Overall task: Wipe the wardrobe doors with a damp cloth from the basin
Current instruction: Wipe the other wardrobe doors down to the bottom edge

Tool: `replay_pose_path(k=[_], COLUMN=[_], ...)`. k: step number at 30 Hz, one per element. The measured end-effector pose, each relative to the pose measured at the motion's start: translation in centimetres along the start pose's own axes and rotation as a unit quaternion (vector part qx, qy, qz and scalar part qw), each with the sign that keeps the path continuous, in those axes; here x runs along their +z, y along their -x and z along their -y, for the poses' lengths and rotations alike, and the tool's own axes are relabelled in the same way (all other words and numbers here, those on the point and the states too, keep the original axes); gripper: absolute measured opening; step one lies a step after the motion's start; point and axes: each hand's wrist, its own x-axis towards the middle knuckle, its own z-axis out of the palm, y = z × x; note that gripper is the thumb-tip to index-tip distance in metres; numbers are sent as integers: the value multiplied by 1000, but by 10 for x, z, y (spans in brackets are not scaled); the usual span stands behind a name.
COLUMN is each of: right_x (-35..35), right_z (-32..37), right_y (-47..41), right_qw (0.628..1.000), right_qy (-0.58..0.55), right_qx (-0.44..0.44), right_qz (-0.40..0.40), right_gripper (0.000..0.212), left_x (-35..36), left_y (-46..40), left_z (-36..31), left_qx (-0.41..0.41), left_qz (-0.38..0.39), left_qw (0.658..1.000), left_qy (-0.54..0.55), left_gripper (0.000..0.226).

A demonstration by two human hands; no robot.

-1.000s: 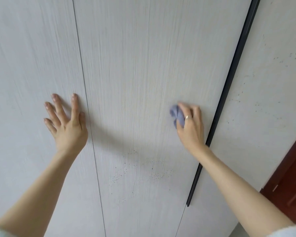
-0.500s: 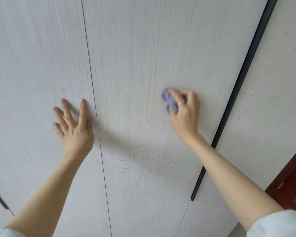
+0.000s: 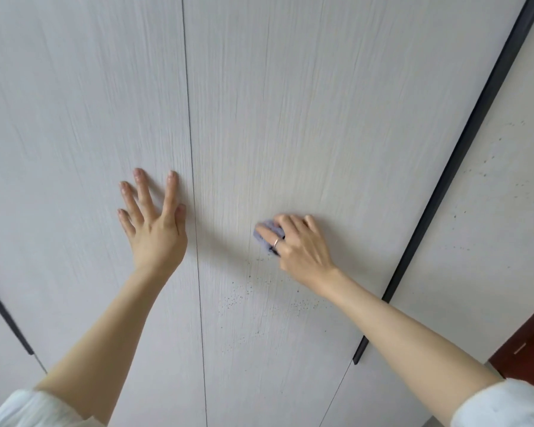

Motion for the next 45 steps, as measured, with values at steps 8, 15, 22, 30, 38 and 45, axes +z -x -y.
replay_pose_path(k=[8,15,22,30,38,45], right_x=[10,37,16,67,47,73], right_z=[15,38,39,89,69,117], right_y=[-47,26,-73,44,-27,18], right_qw=[981,991,979,976,996,997], right_qy=[-45,15,-52,44,-33,-62], right_qx=[120,-113,145,-148,38,46], right_qz=[-146,63,-131,156,-71,16], right_gripper=[23,5,23,67,31,34], left_x=[11,21,24,27,30,34], left_y=[15,41,41,40,42,43], left_z=[12,33,35,39,41,45], left_qx=[-1,-14,-4,20,25,45], left_qz=[17,71,69,60,40,31], left_qw=[1000,997,997,998,999,998], left_qy=[-11,-15,-21,-26,-17,-21], left_gripper=[57,61,65,65,64,62])
